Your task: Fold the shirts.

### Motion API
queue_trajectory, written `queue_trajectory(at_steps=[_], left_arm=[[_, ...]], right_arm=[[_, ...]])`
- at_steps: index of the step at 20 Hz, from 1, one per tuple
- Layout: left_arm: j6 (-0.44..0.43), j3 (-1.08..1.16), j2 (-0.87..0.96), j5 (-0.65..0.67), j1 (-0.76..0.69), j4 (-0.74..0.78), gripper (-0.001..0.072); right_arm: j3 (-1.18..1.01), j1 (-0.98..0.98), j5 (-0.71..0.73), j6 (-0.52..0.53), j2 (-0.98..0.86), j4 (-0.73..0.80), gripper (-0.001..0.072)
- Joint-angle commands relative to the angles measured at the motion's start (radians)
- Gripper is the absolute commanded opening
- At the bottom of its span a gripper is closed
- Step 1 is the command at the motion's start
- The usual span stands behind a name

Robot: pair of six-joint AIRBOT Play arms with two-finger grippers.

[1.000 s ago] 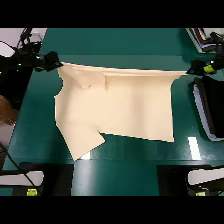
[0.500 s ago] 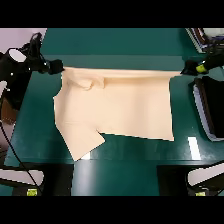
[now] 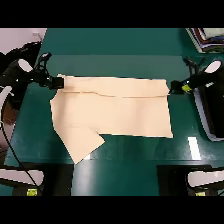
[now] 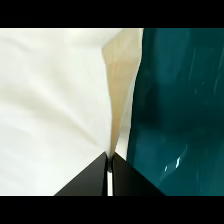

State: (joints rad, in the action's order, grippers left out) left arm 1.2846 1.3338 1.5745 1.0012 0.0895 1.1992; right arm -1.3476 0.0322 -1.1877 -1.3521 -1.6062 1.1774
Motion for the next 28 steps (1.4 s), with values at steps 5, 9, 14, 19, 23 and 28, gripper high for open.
queue_trajectory(at_steps=[5, 9, 14, 19, 23, 28], left_arm=[[0.119, -0.01, -0.021, 0.165, 0.0, 0.114, 0.0539], [0.232, -0.1, -0.173, 0.296, 0.023, 0.281, 0.0539], [0.245, -0.472, -0.491, 0.33, 0.044, 0.182, 0.0539], [0.245, -0.818, -0.694, 0.322, 0.044, -0.029, 0.0539], [0.255, -0.925, -0.694, 0.235, 0.044, -0.091, 0.0539], [0.264, -0.928, -0.694, 0.073, 0.041, -0.209, 0.0539]], right_arm=[[0.059, 0.015, -0.048, 0.0, 0.04, -0.083, 0.035], [0.101, -0.015, -0.079, 0.019, 0.192, -0.016, 0.0343], [0.232, -0.076, -0.074, 0.063, 0.395, -0.034, 0.0343], [0.327, -0.098, -0.053, 0.089, 0.498, -0.034, 0.0343], [0.325, -0.098, -0.069, 0.09, 0.504, -0.063, 0.0343], [0.325, -0.098, -0.091, 0.09, 0.504, -0.083, 0.0343]])
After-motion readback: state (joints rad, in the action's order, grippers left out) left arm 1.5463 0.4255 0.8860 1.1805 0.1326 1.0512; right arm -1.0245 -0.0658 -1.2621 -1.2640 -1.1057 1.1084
